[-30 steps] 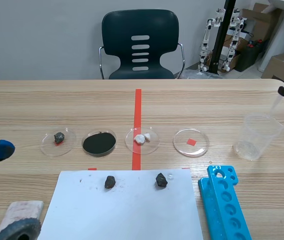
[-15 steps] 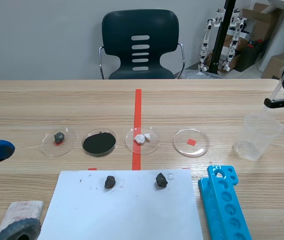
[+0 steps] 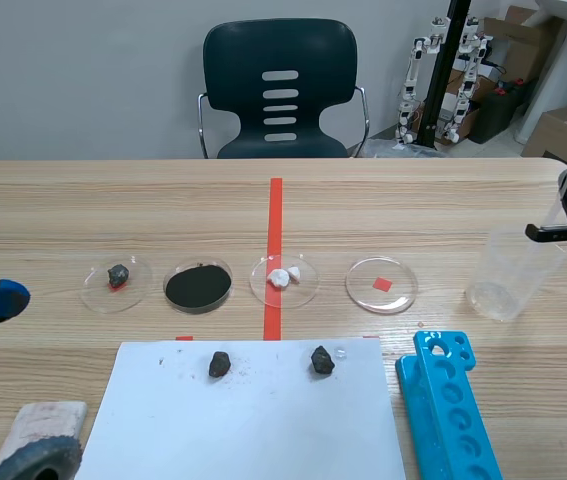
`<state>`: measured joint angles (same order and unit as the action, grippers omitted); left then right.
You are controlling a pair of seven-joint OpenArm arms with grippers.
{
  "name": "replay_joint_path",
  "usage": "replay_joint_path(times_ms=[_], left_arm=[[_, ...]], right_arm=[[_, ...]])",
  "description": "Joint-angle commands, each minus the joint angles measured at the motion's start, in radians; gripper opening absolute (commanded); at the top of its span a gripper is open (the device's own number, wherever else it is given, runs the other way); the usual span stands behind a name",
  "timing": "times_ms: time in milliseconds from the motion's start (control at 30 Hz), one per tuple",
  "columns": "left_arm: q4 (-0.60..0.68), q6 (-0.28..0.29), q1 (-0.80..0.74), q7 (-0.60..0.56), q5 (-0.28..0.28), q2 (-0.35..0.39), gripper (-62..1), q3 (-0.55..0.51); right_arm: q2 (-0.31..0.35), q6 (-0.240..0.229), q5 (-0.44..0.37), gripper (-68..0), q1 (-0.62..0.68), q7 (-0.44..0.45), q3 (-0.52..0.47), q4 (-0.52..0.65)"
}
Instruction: Put the dropper in the beaker
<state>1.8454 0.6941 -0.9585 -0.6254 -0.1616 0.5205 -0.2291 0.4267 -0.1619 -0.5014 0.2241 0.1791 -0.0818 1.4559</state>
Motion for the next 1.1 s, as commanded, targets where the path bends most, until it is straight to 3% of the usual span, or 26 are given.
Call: replay_joint_path(times_ms=[0,367,700,1067], left_arm=[[0.011,0.002,-0.007,-0.013,-0.014,-0.005,1.4,0.005],[0.011,0.002,-0.008,-0.013,-0.014,-0.005,1.4,0.005],[0.011,0.002,-0.007,-0.014,-0.013,-0.005,1.4,0.005],[0.011,0.002,-0.007,-0.014,-0.013,-0.005,1.4,0.005]], right_arm=[[0.013,-0.013,-0.003,-67.1,-0.028,0.015,-0.001,-0.005],[0.013,-0.050,0.000,-67.1,-0.089,0.033,-0.001,-0.118],[0.013,-0.072,0.001,-67.0,-0.097,0.036,0.000,-0.131],[0.013,-0.072,0.000,-53.6,-0.096,0.037,0.000,-0.131]])
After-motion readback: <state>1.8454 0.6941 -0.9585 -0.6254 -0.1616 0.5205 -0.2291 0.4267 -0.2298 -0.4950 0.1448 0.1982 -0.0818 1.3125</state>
